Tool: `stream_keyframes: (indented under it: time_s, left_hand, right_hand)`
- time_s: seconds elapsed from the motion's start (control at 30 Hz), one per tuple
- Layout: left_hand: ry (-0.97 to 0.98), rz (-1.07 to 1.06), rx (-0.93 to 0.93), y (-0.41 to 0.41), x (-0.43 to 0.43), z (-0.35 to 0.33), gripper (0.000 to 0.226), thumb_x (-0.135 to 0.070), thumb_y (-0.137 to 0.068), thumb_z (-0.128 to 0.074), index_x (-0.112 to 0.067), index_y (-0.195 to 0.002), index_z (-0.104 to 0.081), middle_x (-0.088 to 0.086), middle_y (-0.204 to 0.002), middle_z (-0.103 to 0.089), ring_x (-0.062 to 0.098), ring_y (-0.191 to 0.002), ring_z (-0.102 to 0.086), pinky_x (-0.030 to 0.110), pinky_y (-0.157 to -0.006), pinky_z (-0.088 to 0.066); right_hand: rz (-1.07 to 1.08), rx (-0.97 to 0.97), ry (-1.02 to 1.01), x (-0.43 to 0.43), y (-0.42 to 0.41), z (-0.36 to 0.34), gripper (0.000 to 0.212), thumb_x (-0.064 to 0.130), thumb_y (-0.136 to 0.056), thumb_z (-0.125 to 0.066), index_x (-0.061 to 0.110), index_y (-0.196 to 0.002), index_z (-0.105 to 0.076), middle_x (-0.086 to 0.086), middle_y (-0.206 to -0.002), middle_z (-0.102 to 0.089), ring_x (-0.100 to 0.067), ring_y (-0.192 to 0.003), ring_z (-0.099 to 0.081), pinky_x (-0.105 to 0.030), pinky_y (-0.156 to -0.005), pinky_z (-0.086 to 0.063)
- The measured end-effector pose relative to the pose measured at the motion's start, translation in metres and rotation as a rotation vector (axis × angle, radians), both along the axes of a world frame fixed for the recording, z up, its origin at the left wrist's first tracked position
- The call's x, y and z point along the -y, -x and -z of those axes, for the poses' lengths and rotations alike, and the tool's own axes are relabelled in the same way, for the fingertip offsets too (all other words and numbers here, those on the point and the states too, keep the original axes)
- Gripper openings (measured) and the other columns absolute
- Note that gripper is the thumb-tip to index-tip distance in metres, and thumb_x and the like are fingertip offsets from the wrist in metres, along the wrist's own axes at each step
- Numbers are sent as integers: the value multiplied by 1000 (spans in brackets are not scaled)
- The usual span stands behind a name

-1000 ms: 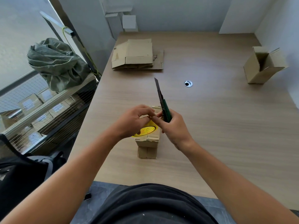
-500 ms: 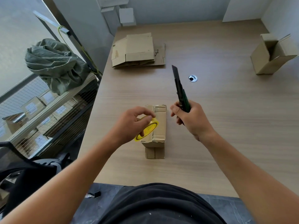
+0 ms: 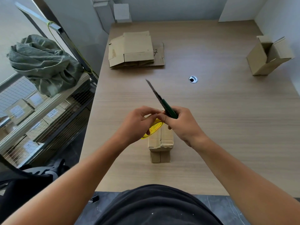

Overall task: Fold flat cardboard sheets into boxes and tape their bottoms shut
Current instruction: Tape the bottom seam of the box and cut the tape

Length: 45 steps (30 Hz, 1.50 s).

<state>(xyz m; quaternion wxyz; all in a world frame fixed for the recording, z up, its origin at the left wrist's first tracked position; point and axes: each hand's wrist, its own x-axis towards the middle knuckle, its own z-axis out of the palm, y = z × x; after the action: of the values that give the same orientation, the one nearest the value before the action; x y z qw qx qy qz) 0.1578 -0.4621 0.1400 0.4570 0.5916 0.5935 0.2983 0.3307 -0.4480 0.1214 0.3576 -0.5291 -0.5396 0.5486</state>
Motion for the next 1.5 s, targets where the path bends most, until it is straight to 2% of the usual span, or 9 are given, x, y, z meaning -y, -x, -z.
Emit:
stream_keyframes:
  time_s: [0.1, 0.27, 0.4, 0.63, 0.77, 0.9, 1.03, 1.17, 1.5]
  left_hand:
    - [-8, 89, 10, 10, -2, 5, 29, -17, -102, -56, -33, -121, -70, -7, -116, -64, 17, -88, -67, 30, -70, -59]
    - [117, 11, 259, 23, 6, 13, 49, -24, -101, -57, -18, -148, -43, 3, -91, -62, 0, -75, -64, 12, -71, -46]
    - [86, 124, 369, 32, 2, 13, 35, -33, -97, -60, -20, -129, -58, 33, -95, -59, 18, -82, -60, 27, -73, -48]
    - [2, 245, 513, 22, -10, 14, 44, -18, -97, -59, -27, -137, -42, 13, -94, -57, 30, -74, -58, 39, -63, -55]
    - [-44, 308, 350, 26, -21, 6, 39, -29, -98, -59, -24, -134, -45, 8, -86, -66, 33, -65, -60, 35, -57, -54]
    - [-78, 403, -175, 50, -49, -2, 41, -57, -97, -49, -32, -128, -52, -2, -69, -70, 17, -51, -65, 27, -55, -53]
    - [72, 464, -522, 74, -81, -12, 29, -53, -97, -52, -32, -111, -67, -6, -70, -70, 15, -45, -63, 16, -49, -47]
    - [159, 577, -674, 71, -113, 1, 20, -53, -97, -54, -39, -100, -68, -28, -87, -60, 16, -46, -65, 23, -61, -47]
    - [332, 535, -583, 59, -150, 93, 18, -40, -96, -61, -25, -92, -70, 4, -98, -71, 17, -40, -59, 25, -49, -50]
  right_hand:
    - [44, -44, 92, -4, 4, -5, 10, 10, -92, -71, 8, -83, -66, -1, -66, -54, -8, -55, -50, -18, -52, -42]
    - [137, -141, 195, -11, 4, -12, 11, 7, -91, -69, 12, -83, -63, -4, -63, -57, -12, -51, -51, -21, -48, -37]
    - [190, -238, 288, -12, 2, -13, 10, 12, -92, -70, 16, -85, -63, -9, -69, -56, -17, -54, -48, -26, -50, -34]
    - [219, -354, 296, -18, -1, -19, 27, 27, -76, -81, 12, -91, -65, -1, -72, -55, -15, -64, -46, -28, -54, -39]
    - [228, -185, 161, -21, -5, -23, 14, 15, -86, -77, 12, -83, -64, -2, -71, -54, -10, -56, -46, -17, -50, -40]
    - [359, -207, 143, -22, -9, -18, 17, 13, -89, -75, 15, -77, -62, -5, -72, -62, -8, -60, -50, -19, -51, -40]
    - [504, -303, 189, -36, -23, -8, 18, 10, -90, -73, 17, -79, -61, -2, -68, -64, -11, -60, -51, -20, -47, -38]
    - [539, -227, 264, -43, -16, 32, 18, 10, -92, -70, 17, -79, -61, 0, -65, -64, -11, -59, -52, -21, -48, -37]
    - [628, -116, 456, -69, -8, 112, 12, 16, -91, -67, 19, -86, -57, 1, -72, -63, -17, -69, -62, -25, -51, -37]
